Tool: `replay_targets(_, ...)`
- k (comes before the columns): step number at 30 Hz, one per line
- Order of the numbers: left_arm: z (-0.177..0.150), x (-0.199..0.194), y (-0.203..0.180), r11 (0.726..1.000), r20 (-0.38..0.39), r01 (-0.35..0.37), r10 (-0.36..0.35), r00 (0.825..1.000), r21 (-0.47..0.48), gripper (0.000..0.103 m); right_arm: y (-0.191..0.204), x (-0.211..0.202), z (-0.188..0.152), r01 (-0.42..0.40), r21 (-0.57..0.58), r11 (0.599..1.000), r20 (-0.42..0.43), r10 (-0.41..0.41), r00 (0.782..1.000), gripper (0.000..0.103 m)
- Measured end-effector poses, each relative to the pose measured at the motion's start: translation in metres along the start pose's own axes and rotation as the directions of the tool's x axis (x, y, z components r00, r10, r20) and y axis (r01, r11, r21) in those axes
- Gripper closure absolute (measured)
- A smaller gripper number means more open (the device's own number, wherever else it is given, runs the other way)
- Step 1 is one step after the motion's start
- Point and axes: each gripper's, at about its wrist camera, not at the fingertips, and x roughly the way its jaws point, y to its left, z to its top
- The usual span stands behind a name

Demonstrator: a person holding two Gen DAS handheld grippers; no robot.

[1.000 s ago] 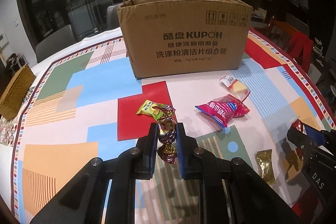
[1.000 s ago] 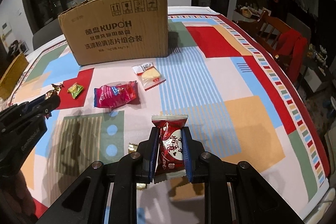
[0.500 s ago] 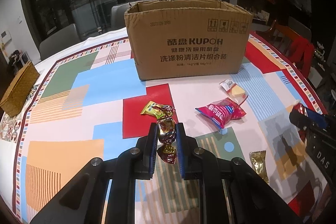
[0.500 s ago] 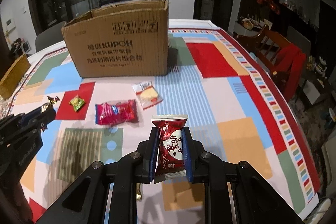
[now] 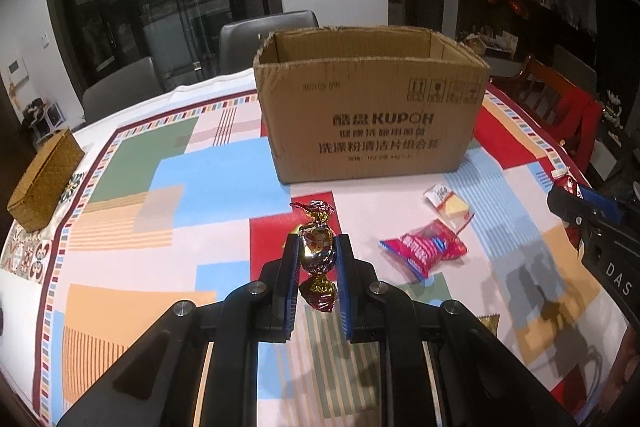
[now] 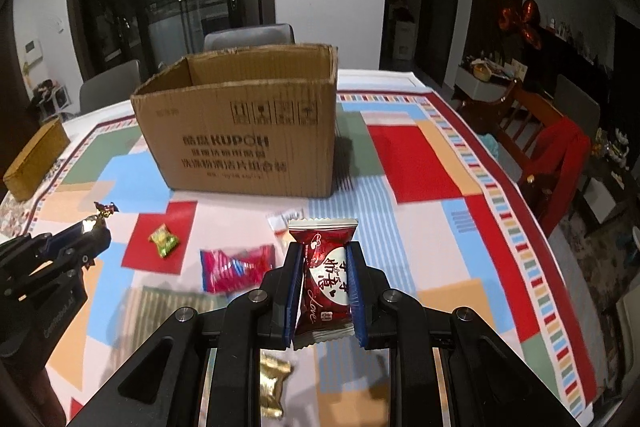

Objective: Organize snacks
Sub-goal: 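Lift the red-white biscuit and twisted candy and carry both over the box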

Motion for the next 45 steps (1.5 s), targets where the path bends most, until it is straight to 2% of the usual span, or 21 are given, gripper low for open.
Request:
replay_targets(12,0.028,-0.002,0.003,1.000,0.038,-0.002,0.002,0.999,0.001,0.085,0.007,-0.001,0.036,-0.019,-0.043,0.999,0.053,0.021,0.998,0.080)
replay_targets(32,0.100,-0.011,0.003,0.999,0.145,-0.010,0.005,0.989,0.037,0.085,0.006,0.001,0.098,-0.041,-0.042,0.998,0.137,0.046,0.989,0.080)
replay_targets(45,0.136,0.002,0.010,0.999,0.179,0.000,-0.006,0.984,0.034,0.085,0.014,0.012,0.139,-0.049,-0.052,0.997,0.178,0.058,0.982,0.080)
